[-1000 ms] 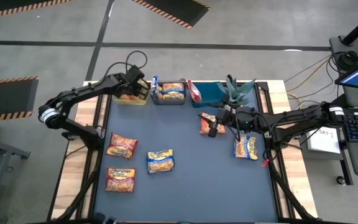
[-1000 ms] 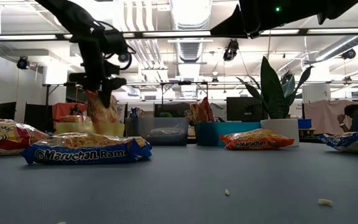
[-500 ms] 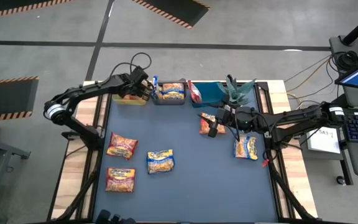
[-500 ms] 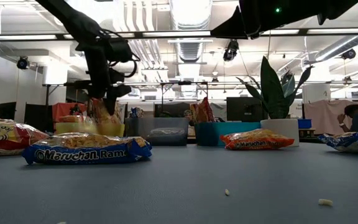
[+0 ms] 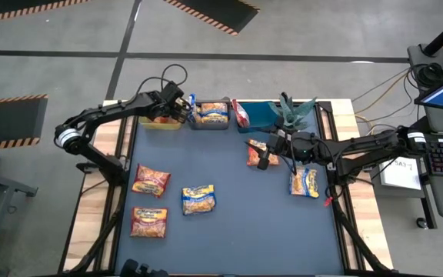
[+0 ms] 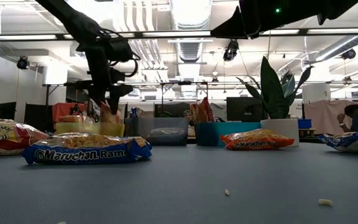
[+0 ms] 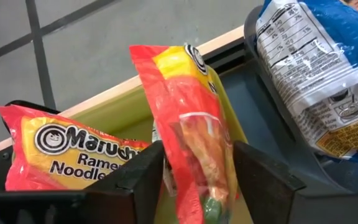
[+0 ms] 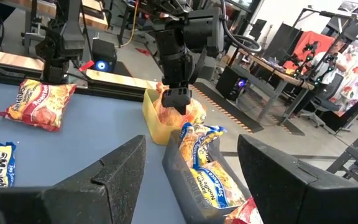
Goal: Sort Maruchan noodles
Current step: Put the orange noodle pack into the yellow bin, then put the blue noodle pack into the black bin
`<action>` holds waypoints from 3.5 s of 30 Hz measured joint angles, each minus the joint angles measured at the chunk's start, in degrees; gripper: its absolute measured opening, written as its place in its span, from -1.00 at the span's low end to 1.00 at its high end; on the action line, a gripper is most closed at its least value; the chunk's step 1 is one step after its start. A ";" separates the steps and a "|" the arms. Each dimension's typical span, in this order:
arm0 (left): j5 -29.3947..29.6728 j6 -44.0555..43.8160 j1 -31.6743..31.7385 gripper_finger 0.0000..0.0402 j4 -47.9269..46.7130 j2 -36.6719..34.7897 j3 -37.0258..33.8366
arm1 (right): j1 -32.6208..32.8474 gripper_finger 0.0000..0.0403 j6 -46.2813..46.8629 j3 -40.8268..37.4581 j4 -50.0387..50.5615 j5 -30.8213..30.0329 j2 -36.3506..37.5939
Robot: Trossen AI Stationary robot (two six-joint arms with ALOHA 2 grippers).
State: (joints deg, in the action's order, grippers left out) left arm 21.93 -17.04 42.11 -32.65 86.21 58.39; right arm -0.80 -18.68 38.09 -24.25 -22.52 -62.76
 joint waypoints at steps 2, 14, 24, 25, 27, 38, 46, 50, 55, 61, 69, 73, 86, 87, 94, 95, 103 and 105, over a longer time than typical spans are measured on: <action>0.00 0.00 -0.05 -0.06 0.18 0.00 0.00 | 0.00 0.21 0.01 0.00 0.00 0.00 0.00; -4.74 -0.04 -1.98 0.11 2.74 0.00 0.00 | 0.00 0.22 -0.39 0.00 0.00 0.00 0.00; -4.67 -0.02 -3.96 0.10 2.85 -1.85 0.00 | 0.00 0.22 -0.40 0.00 0.54 -0.02 -0.02; -4.64 0.07 -4.26 0.10 2.85 -2.57 0.00 | 0.00 0.22 -0.42 0.00 0.54 -0.02 -0.02; -4.49 0.20 -4.83 0.10 2.86 -4.26 0.00 | 0.00 0.22 -0.42 0.00 0.54 -0.02 -0.02; -4.33 0.02 -15.35 0.10 3.37 -12.04 -0.01 | 0.00 0.22 -0.29 0.00 0.91 -0.04 -0.02; -4.44 7.24 -31.09 0.10 6.83 -11.61 -1.82 | 0.00 0.22 5.96 -0.02 1.45 0.04 -0.02; -4.50 11.90 -39.21 0.10 9.35 -11.50 -1.90 | -0.04 0.22 13.75 -0.03 3.00 13.18 0.10; -4.66 24.07 -47.92 0.10 14.15 -11.58 -1.90 | 0.43 0.22 28.64 -0.04 4.35 37.23 -0.76; -5.45 31.33 -50.60 0.10 17.56 -11.63 -2.14 | 2.44 0.22 45.03 -0.09 10.61 40.34 -2.79; -7.99 37.93 -48.32 0.10 22.85 -14.50 -9.56 | 4.07 0.22 61.64 -0.09 21.22 40.21 -3.67; -7.98 40.42 -46.58 0.10 27.79 -19.94 -14.63 | 5.88 0.22 68.70 -0.09 27.01 40.72 -2.89; -7.39 42.13 -40.57 0.10 39.19 -36.16 -22.94 | 6.32 0.22 89.45 2.86 50.15 40.28 -2.82; -7.37 42.11 -40.59 0.10 39.23 -36.47 -22.97 | 6.32 0.22 89.38 3.96 50.99 39.47 -2.98; -7.37 42.05 -40.59 0.10 39.35 -36.56 -22.49 | 6.32 0.22 86.49 10.86 58.31 32.93 -3.02; -7.37 42.12 -40.59 0.10 39.34 -36.47 -22.49 | 6.32 0.22 86.21 11.55 60.08 32.32 -3.02; -7.37 42.45 -40.59 0.10 39.51 -36.06 -22.49 | 6.29 0.15 89.86 13.20 77.95 27.65 -3.02; -7.34 42.45 -40.59 0.10 39.68 -35.89 -22.47 | 6.29 0.12 89.81 12.56 78.73 26.41 -3.02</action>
State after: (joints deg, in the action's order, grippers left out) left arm 14.59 25.41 1.52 7.03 50.32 35.92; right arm 5.50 71.13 50.64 54.48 3.88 -65.78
